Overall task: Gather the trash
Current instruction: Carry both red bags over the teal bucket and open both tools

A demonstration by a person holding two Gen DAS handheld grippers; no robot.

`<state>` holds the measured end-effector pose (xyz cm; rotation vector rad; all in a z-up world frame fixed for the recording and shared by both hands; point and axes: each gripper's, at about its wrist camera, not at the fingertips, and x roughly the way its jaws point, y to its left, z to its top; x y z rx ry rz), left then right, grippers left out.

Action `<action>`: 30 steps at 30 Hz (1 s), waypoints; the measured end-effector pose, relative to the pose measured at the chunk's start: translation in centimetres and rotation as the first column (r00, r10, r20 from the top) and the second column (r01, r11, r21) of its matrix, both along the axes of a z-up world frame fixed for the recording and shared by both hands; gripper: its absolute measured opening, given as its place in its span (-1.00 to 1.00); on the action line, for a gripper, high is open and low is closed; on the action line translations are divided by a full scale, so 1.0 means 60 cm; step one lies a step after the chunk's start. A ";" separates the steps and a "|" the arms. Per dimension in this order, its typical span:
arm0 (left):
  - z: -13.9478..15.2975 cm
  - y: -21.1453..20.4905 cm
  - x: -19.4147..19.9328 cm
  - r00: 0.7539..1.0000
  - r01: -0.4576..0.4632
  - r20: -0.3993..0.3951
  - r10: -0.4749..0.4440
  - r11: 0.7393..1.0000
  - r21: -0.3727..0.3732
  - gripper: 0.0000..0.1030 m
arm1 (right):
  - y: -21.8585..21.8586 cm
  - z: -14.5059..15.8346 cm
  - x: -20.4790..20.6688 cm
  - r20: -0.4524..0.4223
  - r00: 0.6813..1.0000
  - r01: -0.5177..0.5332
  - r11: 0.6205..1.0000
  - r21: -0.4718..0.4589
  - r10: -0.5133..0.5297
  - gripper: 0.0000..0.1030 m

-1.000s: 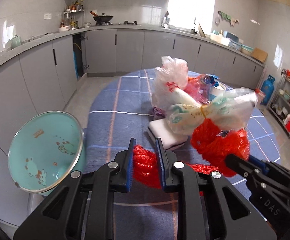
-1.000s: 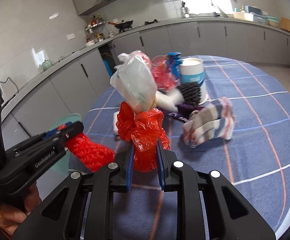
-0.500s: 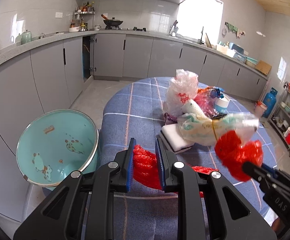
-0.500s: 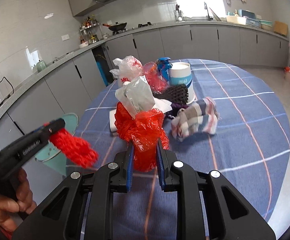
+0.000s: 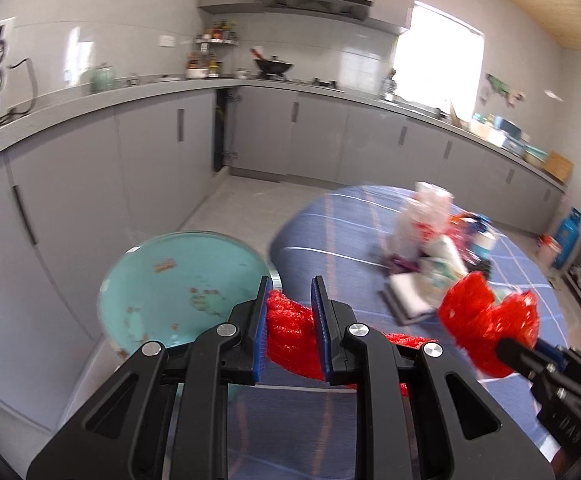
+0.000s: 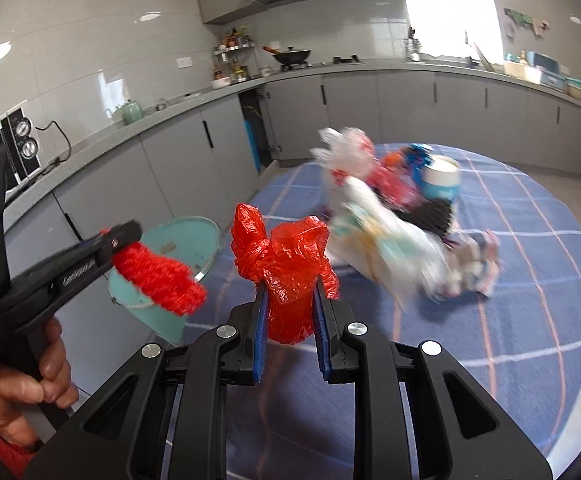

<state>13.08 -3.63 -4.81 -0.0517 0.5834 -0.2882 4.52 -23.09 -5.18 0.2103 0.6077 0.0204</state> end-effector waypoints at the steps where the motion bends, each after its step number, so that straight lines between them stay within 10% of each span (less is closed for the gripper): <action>1: 0.002 0.018 0.003 0.999 -0.032 0.003 0.032 0.999 0.003 -0.61 | 0.005 0.002 0.010 0.001 1.000 -0.009 1.000 0.001 0.009 -0.59; 15: -0.004 0.176 0.082 0.936 -0.352 0.027 0.351 0.933 0.072 -0.60 | 0.145 -0.006 0.185 -0.020 0.983 -0.180 0.983 0.047 0.181 -0.59; 30: -0.097 0.154 0.180 0.942 -0.295 -0.116 0.316 0.941 0.168 -0.60 | 0.210 -0.097 0.294 -0.170 0.958 -0.229 0.972 0.045 0.233 -0.59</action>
